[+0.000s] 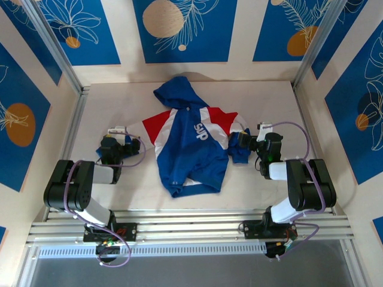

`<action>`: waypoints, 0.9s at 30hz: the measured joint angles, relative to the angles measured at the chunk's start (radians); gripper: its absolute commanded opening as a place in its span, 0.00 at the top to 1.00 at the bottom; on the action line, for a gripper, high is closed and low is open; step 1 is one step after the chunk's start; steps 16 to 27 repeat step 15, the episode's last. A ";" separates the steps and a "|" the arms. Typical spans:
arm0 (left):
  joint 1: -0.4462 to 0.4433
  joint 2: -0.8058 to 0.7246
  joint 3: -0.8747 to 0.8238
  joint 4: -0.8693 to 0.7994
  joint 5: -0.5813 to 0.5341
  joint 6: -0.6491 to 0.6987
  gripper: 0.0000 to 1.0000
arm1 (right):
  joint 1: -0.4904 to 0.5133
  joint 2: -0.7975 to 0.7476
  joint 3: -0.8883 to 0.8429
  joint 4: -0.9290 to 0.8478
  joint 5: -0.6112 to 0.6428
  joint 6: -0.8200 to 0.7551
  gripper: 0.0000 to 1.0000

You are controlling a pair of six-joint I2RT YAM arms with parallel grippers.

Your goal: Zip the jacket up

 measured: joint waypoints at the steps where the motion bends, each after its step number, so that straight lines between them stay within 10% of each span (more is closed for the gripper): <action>1: 0.000 0.000 0.000 0.000 0.000 0.000 0.00 | 0.000 0.000 0.000 0.000 0.000 0.000 0.01; 27: 0.000 0.000 0.000 0.000 0.000 0.000 0.00 | 0.011 0.001 0.003 -0.002 -0.002 -0.008 0.01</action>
